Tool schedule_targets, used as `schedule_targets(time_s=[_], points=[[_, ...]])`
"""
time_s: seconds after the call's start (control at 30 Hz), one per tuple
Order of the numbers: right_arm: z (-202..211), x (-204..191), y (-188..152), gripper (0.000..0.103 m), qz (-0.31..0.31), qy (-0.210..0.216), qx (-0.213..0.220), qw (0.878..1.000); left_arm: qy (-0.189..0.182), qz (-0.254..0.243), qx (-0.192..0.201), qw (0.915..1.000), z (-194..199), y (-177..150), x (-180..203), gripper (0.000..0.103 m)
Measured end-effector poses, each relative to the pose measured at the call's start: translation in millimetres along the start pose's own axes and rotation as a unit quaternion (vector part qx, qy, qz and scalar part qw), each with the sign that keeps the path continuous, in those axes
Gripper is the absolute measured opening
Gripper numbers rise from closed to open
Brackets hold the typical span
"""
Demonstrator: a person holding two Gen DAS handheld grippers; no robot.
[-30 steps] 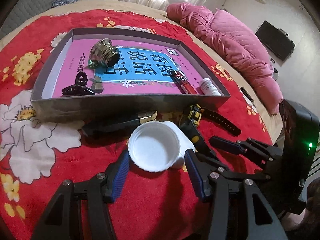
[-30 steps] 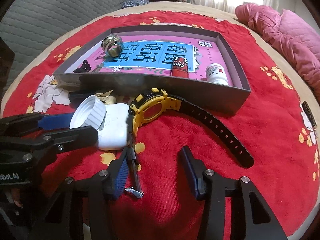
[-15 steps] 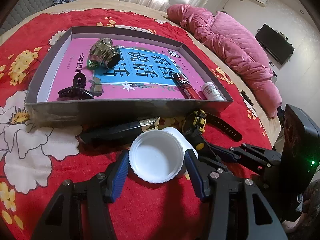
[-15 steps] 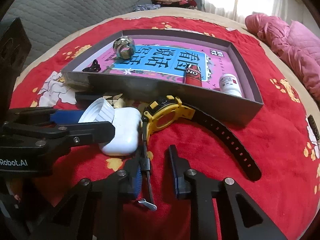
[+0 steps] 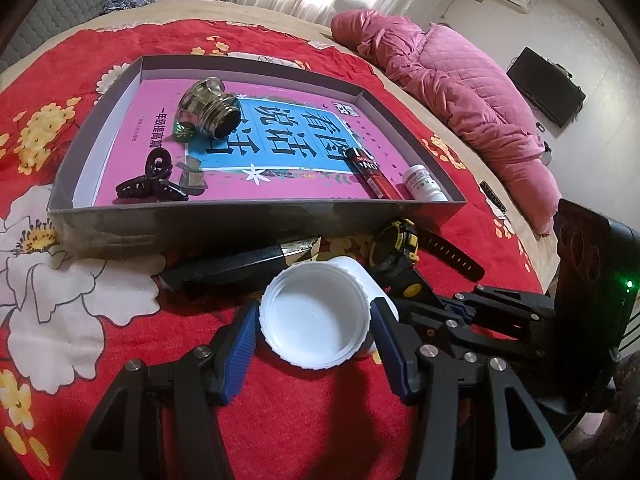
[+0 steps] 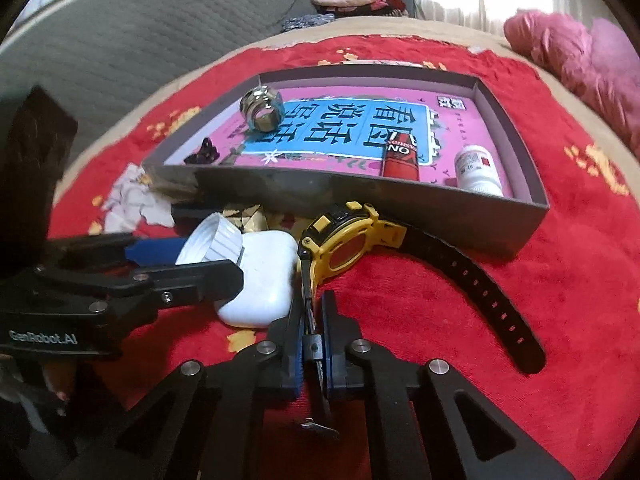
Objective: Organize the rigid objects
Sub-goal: 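Grasp the white bottle cap with the left gripper while the right grasps the yellow watch, then lift the white cap and yellow watch and carry both over the grey box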
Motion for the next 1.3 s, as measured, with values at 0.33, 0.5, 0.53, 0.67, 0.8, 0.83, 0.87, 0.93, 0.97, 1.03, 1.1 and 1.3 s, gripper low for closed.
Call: schedule_targets(time_s=[0.33, 0.5, 0.53, 0.67, 0.8, 0.83, 0.87, 0.93, 0.97, 1.03, 1.1, 1.3], points=[[18.9, -3.5, 9.6, 0.007, -0.017, 0.030, 0.037, 0.999, -0.013, 0.009, 0.005, 0.9999, 4.5, 2.7, -2.8, 0.050], [22.8, -2.5, 11.3, 0.007, -0.028, 0.036, 0.046, 0.998, -0.015, 0.001, 0.010, 0.9998, 8.1, 2.8, -0.7, 0.050], [24.0, -2.4, 11.8, 0.007, -0.032, 0.039, 0.049, 0.998, -0.017, -0.001, 0.013, 0.9998, 9.9, 2.9, 0.1, 0.050], [28.5, -1.5, 13.0, 0.007, -0.042, 0.045, 0.059, 0.996, -0.017, -0.004, 0.016, 0.9997, 14.1, 2.8, 1.3, 0.050], [34.8, -1.1, 14.6, 0.007, -0.049, 0.050, 0.070, 0.995, -0.013, -0.007, 0.020, 0.9997, 17.7, 2.4, 1.0, 0.050], [36.2, -1.8, 14.9, 0.007, -0.048, 0.049, 0.071, 0.995, -0.013, -0.007, 0.021, 0.9997, 18.5, 2.2, 1.0, 0.050], [37.5, -2.5, 15.2, 0.007, -0.047, 0.049, 0.073, 0.995, -0.012, -0.008, 0.022, 0.9997, 19.0, 2.1, 1.0, 0.050], [38.6, -3.7, 15.4, 0.007, -0.046, 0.049, 0.074, 0.995, -0.008, -0.010, 0.024, 0.9996, 19.6, 1.9, 1.0, 0.050], [38.9, -4.1, 15.2, 0.007, -0.045, 0.048, 0.074, 0.995, -0.007, -0.011, 0.026, 0.9996, 20.3, 2.0, 1.0, 0.050], [39.4, -4.3, 14.6, 0.007, -0.045, 0.046, 0.074, 0.995, -0.004, -0.013, 0.031, 0.9994, 22.3, 2.6, 1.2, 0.050], [41.5, -4.7, 15.2, 0.007, -0.045, 0.045, 0.078, 0.995, 0.000, -0.018, 0.037, 0.9992, 25.6, 3.2, 1.9, 0.050], [49.4, -11.3, 19.4, 0.007, -0.035, 0.053, 0.093, 0.994, 0.010, -0.023, 0.053, 0.9983, 33.5, 7.1, -0.2, 0.050]])
Point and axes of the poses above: each gripper's, at about its wrist camera, not at the fingertips, and z roughly against the way its jaws point, x to its right, y to its top, the point moved 8 cm from there along -z, roughly the way its jaws point, and after that the axes turned 15 degrees about y, right-handed, at the moved point
